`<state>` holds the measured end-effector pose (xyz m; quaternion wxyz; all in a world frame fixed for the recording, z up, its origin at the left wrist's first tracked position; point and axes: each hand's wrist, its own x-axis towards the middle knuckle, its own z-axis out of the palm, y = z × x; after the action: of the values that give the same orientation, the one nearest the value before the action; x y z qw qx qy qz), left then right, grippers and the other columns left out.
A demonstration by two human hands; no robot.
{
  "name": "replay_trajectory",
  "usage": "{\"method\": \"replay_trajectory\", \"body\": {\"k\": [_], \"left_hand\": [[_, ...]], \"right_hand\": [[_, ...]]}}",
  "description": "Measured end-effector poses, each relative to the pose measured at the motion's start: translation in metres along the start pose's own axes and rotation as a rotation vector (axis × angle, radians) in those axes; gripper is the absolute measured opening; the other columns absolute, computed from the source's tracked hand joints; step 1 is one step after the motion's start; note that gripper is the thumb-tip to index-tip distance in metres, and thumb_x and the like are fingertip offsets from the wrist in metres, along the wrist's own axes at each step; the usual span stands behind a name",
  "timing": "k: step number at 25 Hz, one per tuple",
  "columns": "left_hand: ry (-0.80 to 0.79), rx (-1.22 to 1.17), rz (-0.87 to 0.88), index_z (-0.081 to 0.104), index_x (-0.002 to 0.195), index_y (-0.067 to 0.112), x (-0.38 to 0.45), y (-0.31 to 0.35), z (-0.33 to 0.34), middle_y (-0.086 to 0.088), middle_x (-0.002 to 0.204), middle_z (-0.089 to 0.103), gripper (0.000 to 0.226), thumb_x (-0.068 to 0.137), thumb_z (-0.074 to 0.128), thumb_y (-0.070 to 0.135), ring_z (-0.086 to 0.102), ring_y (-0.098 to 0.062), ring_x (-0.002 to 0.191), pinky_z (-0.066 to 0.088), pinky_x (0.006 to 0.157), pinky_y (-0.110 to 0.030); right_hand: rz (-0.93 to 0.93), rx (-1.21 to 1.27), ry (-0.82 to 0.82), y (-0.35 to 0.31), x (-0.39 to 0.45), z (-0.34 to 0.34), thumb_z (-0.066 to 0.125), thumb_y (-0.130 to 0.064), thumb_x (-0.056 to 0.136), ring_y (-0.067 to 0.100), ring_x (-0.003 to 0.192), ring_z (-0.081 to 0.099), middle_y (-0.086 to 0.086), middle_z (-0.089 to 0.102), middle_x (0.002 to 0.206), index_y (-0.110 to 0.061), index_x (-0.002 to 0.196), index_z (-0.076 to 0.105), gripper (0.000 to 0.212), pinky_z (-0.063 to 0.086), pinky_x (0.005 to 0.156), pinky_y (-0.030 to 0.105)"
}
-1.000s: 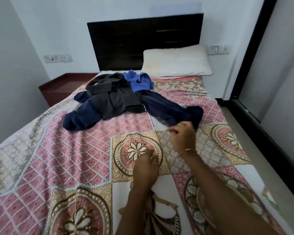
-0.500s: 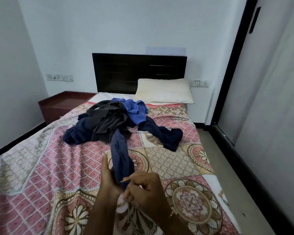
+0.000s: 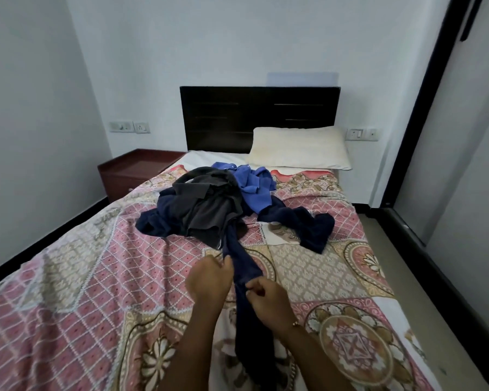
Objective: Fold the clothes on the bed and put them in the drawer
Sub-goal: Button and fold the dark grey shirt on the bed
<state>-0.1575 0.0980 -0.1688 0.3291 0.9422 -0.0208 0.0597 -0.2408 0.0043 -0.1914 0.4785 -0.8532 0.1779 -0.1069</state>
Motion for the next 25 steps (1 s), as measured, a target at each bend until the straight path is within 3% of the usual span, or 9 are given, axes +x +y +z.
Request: {"method": "replay_trajectory", "body": {"k": [4, 8, 10, 11, 13, 15, 20, 23, 25], "left_hand": [[-0.096, 0.027, 0.132, 0.054, 0.107, -0.001, 0.083, -0.008, 0.031, -0.022, 0.113, 0.054, 0.037, 0.084, 0.062, 0.027, 0.052, -0.039, 0.106, 0.045, 0.085, -0.04], [-0.095, -0.007, 0.107, 0.022, 0.148, 0.012, 0.163, -0.028, 0.055, -0.019, 0.153, 0.013, 0.073, 0.088, 0.062, 0.014, 0.037, -0.038, 0.129, 0.039, 0.099, -0.041], [-0.029, -0.001, 0.114, 0.044, 0.139, 0.01, 0.189, -0.031, 0.059, -0.021, 0.149, 0.03, 0.051, 0.089, 0.052, 0.004, 0.043, -0.039, 0.125, 0.04, 0.097, -0.04], [0.047, -0.057, 0.075, 0.055, 0.128, 0.004, 0.194, -0.027, 0.058, -0.024, 0.136, 0.046, 0.04, 0.089, 0.047, 0.001, 0.049, -0.04, 0.117, 0.042, 0.093, -0.039], [0.16, -0.231, 0.007, 0.061, 0.109, -0.005, 0.192, -0.008, 0.056, -0.027, 0.113, 0.059, 0.028, 0.089, 0.042, -0.003, 0.055, -0.041, 0.103, 0.042, 0.085, -0.038], [0.163, -0.356, 0.047, 0.061, 0.105, -0.005, 0.179, 0.016, 0.048, -0.025, 0.109, 0.061, 0.026, 0.091, 0.04, -0.002, 0.055, -0.038, 0.101, 0.041, 0.084, -0.036], [0.125, -0.89, 0.043, 0.056, 0.074, 0.011, 0.143, 0.079, -0.031, -0.005, 0.077, 0.056, 0.028, 0.093, 0.039, 0.0, 0.047, -0.02, 0.081, 0.039, 0.072, -0.029], [0.009, -1.032, 0.277, 0.056, 0.075, 0.016, 0.105, 0.133, -0.123, 0.0, 0.075, 0.055, 0.03, 0.094, 0.039, 0.0, 0.05, -0.018, 0.079, 0.042, 0.067, -0.024], [-0.165, -1.174, 0.459, 0.059, 0.078, 0.015, 0.073, 0.172, -0.185, -0.002, 0.079, 0.061, 0.03, 0.096, 0.039, 0.002, 0.057, -0.015, 0.077, 0.046, 0.072, -0.026]], "right_hand": [[-0.173, -0.368, -0.032, 0.011, 0.066, 0.028, 0.054, -0.022, 0.088, 0.029, 0.113, 0.048, 0.013, 0.048, 0.123, -0.007, 0.118, 0.06, 0.034, 0.041, 0.091, 0.03], [-0.29, -0.765, -0.053, 0.041, 0.098, 0.052, 0.062, -0.042, 0.075, 0.043, 0.111, 0.054, 0.007, 0.055, 0.125, -0.033, 0.116, 0.065, 0.042, 0.048, 0.083, 0.053], [-0.263, -0.892, -0.018, 0.046, 0.102, 0.059, 0.074, -0.055, 0.062, 0.044, 0.101, 0.061, 0.005, 0.063, 0.117, -0.039, 0.106, 0.069, 0.047, 0.052, 0.07, 0.056], [-0.244, -0.894, -0.042, 0.045, 0.104, 0.058, 0.072, -0.057, 0.067, 0.046, 0.11, 0.055, 0.008, 0.059, 0.125, -0.039, 0.113, 0.065, 0.05, 0.049, 0.078, 0.058], [-0.13, -0.833, -0.214, 0.049, 0.11, 0.057, 0.047, -0.046, 0.093, 0.041, 0.137, 0.023, 0.007, 0.028, 0.151, -0.036, 0.139, 0.04, 0.048, 0.027, 0.107, 0.055], [-0.04, -0.708, -0.345, 0.049, 0.115, 0.052, 0.039, -0.04, 0.096, 0.035, 0.139, 0.02, 0.007, 0.022, 0.153, -0.031, 0.144, 0.029, 0.05, 0.024, 0.112, 0.044], [0.018, -0.047, -0.124, -0.032, 0.132, 0.009, 0.046, -0.021, 0.096, 0.03, 0.118, 0.05, 0.016, 0.048, 0.135, -0.017, 0.15, 0.012, 0.064, 0.043, 0.081, 0.025], [-0.042, 0.254, -0.01, -0.099, 0.126, -0.027, 0.054, -0.014, 0.092, 0.021, 0.076, 0.052, 0.007, 0.056, 0.087, -0.026, 0.15, -0.001, 0.08, 0.041, 0.07, 0.034], [-0.081, 0.419, 0.126, -0.15, 0.116, -0.05, 0.059, -0.015, 0.089, 0.02, 0.081, 0.055, 0.004, 0.059, 0.095, -0.034, 0.147, 0.01, 0.078, 0.049, 0.075, 0.036]]}}
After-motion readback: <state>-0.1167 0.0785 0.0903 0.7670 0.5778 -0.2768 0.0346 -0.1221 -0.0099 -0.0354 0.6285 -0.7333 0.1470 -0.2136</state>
